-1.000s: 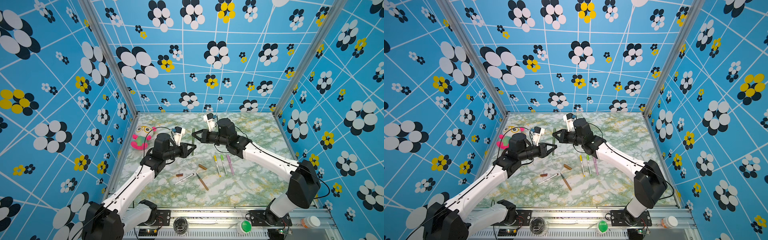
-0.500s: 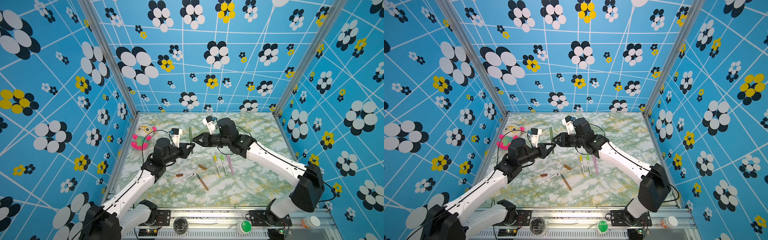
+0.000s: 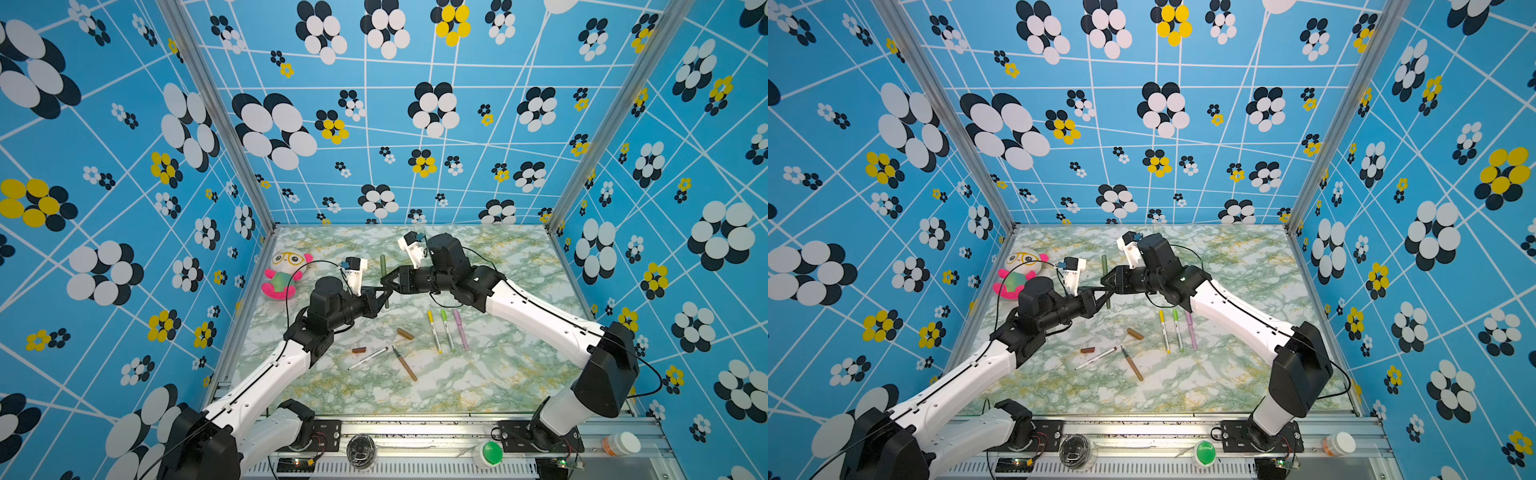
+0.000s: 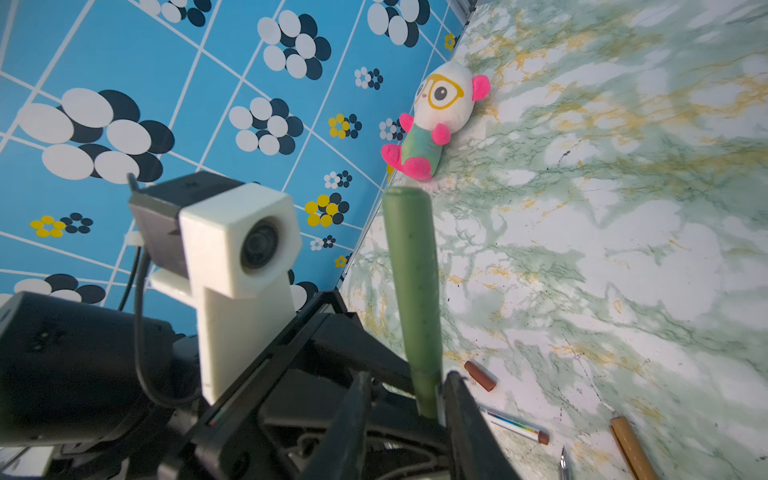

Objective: Insert the pens into the pen caps
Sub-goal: 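Open the left gripper off the capped pen while the right gripper holds it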

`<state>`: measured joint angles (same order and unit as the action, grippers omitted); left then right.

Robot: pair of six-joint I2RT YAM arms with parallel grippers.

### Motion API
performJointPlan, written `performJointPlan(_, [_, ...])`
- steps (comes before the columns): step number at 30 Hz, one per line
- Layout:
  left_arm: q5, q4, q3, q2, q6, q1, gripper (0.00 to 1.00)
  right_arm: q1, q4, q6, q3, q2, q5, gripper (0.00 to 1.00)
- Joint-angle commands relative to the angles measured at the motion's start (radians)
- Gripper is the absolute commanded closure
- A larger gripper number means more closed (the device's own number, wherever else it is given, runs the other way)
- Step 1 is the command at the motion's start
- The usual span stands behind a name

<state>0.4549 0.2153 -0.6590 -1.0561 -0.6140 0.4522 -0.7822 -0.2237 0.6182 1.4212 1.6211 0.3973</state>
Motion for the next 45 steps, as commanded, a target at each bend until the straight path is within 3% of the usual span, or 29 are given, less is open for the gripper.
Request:
performJointPlan(1, [-0.006, 0.026, -0.006, 0.018, -0.003, 0.011, 1.0, -0.012, -0.032, -0.035, 0.028, 0.021, -0.03, 0.68])
performJointPlan(6, [-0.005, 0.027, -0.008, 0.014, -0.004, 0.015, 1.0, -0.015, -0.037, -0.048, 0.031, 0.029, -0.057, 0.69])
performJointPlan(13, [-0.009, 0.022, -0.004, 0.021, -0.004, 0.02, 1.0, -0.022, -0.035, -0.052, 0.047, 0.046, -0.066, 0.81])
performJointPlan(22, [-0.006, 0.025, 0.001, 0.022, -0.004, 0.025, 1.0, -0.028, -0.032, -0.055, 0.051, 0.054, -0.087, 0.84])
performJointPlan(36, [0.001, 0.03, 0.008, 0.03, -0.003, 0.027, 1.0, -0.027, -0.046, -0.028, 0.054, 0.053, -0.185, 1.0])
performJointPlan(45, [-0.019, -0.006, 0.028, 0.065, 0.011, 0.026, 0.68, -0.028, -0.096, -0.016, 0.066, 0.036, -0.286, 1.0])
